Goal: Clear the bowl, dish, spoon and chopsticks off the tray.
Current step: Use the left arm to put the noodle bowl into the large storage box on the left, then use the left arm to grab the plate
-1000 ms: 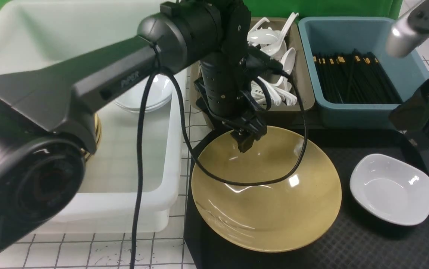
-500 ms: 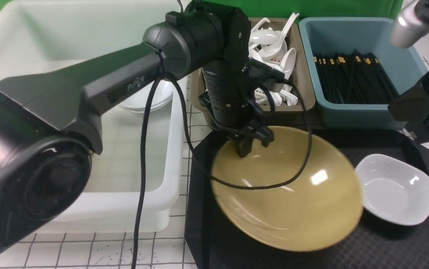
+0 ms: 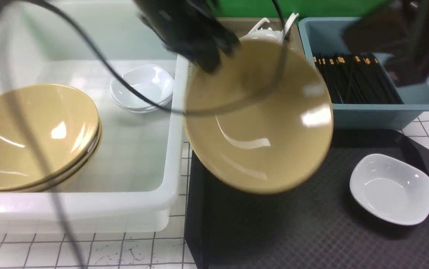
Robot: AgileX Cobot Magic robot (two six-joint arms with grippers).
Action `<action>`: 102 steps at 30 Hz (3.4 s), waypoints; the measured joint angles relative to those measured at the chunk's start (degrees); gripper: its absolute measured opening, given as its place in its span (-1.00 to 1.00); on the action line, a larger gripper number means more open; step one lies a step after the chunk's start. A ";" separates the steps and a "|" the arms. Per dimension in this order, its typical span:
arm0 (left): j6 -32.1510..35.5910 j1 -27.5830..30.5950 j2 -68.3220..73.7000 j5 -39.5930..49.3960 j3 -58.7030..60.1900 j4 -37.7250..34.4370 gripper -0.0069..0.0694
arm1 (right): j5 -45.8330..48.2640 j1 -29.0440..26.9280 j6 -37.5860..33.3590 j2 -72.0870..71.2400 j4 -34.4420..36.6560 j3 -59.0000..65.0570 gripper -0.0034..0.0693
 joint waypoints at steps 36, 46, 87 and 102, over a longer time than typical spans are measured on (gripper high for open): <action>-2.78 53.29 -14.59 -17.71 42.43 -3.54 -0.51 | 0.16 4.59 -3.04 9.52 -0.41 -7.00 -0.78; -2.78 53.29 -16.87 -13.22 39.21 -5.97 0.44 | 2.48 4.38 -2.76 9.52 -0.62 -7.00 -0.77; -4.96 -28.67 38.70 -20.60 -13.63 -6.26 0.44 | 11.78 -15.55 13.51 -23.03 -10.45 22.72 -0.77; -6.82 -27.03 38.49 -15.16 -18.21 -2.92 -0.79 | 11.19 -15.55 13.03 -23.15 -10.65 22.43 -0.77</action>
